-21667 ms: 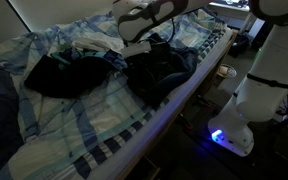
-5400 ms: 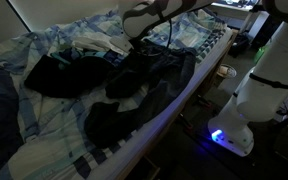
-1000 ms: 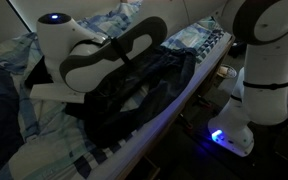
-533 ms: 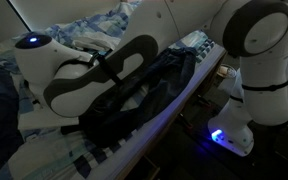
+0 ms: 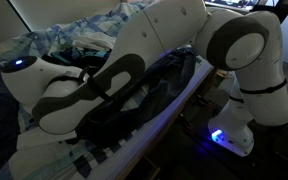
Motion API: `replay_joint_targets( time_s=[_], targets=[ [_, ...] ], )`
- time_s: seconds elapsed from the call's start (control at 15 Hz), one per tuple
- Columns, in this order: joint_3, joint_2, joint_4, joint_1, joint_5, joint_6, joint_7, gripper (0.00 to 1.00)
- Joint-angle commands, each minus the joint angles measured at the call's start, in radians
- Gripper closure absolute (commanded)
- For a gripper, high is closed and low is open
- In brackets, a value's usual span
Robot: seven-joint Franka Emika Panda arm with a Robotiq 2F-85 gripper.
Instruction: Lay the blue jeans out on the bed
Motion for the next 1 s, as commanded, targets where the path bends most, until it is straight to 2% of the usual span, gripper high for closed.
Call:
replay_joint_targets(
  time_s=[0.0, 0.2, 0.27, 0.93],
  targets=[
    [-0.037, 0.03, 0.079, 0.033, 0.022, -0.066, -0.02, 0.26],
    [-0.056, 0.004, 0.081, 0.033, 0.023, -0.088, -0.013, 0.04],
    [-0.063, -0.005, 0.082, 0.032, 0.022, -0.095, -0.009, 0.0],
    [-0.087, -0.144, 0.039, -0.063, 0.025, -0.17, 0.039, 0.0]
  ],
)
